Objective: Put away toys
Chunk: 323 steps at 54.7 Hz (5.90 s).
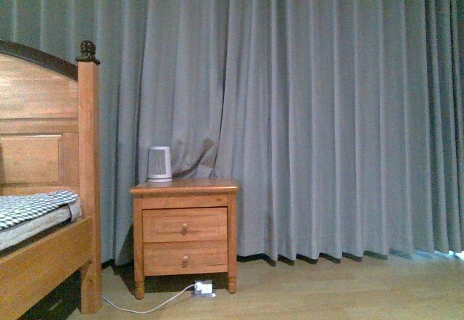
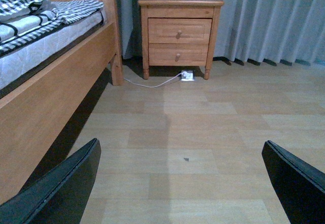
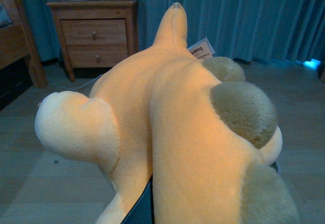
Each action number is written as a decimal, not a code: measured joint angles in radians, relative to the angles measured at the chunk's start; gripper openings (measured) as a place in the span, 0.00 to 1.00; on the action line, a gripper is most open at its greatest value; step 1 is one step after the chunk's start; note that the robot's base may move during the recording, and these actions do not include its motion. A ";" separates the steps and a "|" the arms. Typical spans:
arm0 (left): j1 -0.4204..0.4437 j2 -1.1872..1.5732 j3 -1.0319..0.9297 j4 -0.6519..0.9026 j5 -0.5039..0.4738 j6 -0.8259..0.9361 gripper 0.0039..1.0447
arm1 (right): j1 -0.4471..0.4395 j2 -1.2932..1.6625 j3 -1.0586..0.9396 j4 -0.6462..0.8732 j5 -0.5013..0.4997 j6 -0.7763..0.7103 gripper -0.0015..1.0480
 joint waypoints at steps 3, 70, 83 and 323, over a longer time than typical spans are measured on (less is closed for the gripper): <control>0.000 0.000 0.000 0.000 0.000 0.000 0.94 | 0.000 0.000 0.000 0.000 0.000 0.000 0.07; 0.000 0.000 0.000 0.000 0.000 0.000 0.94 | 0.000 0.000 0.000 0.000 0.000 0.000 0.07; 0.000 -0.001 0.000 0.000 0.000 0.000 0.94 | 0.000 0.000 0.000 0.000 0.000 0.000 0.07; 0.000 -0.001 0.000 0.000 0.000 0.000 0.94 | 0.000 0.000 0.000 0.000 -0.002 -0.001 0.07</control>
